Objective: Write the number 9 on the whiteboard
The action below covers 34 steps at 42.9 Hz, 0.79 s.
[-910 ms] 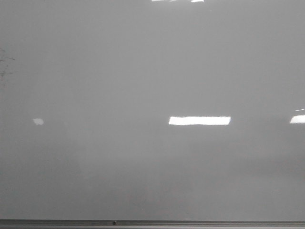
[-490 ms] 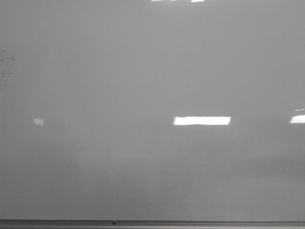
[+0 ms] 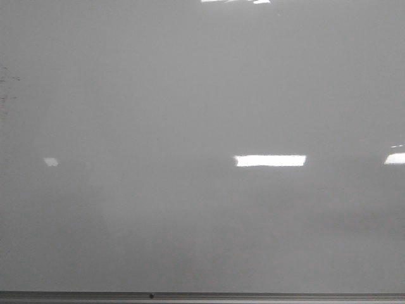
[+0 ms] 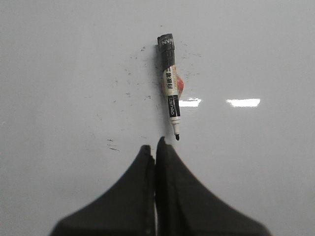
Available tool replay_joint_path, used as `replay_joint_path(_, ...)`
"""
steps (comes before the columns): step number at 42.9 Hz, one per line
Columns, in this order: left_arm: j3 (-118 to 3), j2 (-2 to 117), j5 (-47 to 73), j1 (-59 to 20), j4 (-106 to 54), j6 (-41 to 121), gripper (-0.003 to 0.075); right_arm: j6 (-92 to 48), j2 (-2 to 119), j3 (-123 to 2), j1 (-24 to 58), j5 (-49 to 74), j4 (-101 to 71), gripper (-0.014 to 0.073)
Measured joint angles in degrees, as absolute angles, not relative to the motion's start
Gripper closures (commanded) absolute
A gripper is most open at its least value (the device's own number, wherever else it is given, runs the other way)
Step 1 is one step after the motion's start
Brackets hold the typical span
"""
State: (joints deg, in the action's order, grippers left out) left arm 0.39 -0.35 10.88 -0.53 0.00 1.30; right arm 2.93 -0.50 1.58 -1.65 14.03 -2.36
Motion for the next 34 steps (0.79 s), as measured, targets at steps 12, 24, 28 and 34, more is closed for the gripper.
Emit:
replay_joint_path(12,0.4,-0.4,10.4,-0.5,0.0,1.3,0.0739,2.9,-0.5,1.6,-1.6,14.0,-2.4,0.0662)
replay_joint_path(24,0.4,-0.4,7.0,-0.5,0.0,1.3,0.0739,2.9,-0.5,1.6,-1.6,13.9,-2.4,0.0662)
replay_joint_path(28,0.4,-0.4,2.8,-0.5,0.0,1.3,0.0739,2.9,-0.5,1.6,-1.6,11.8,-2.4,0.0662)
replay_joint_path(34,-0.5,-0.4,-3.7,-0.5,-1.3,1.3,0.0739,2.9,-0.5,0.5,-1.6,10.5,-2.4,0.0662)
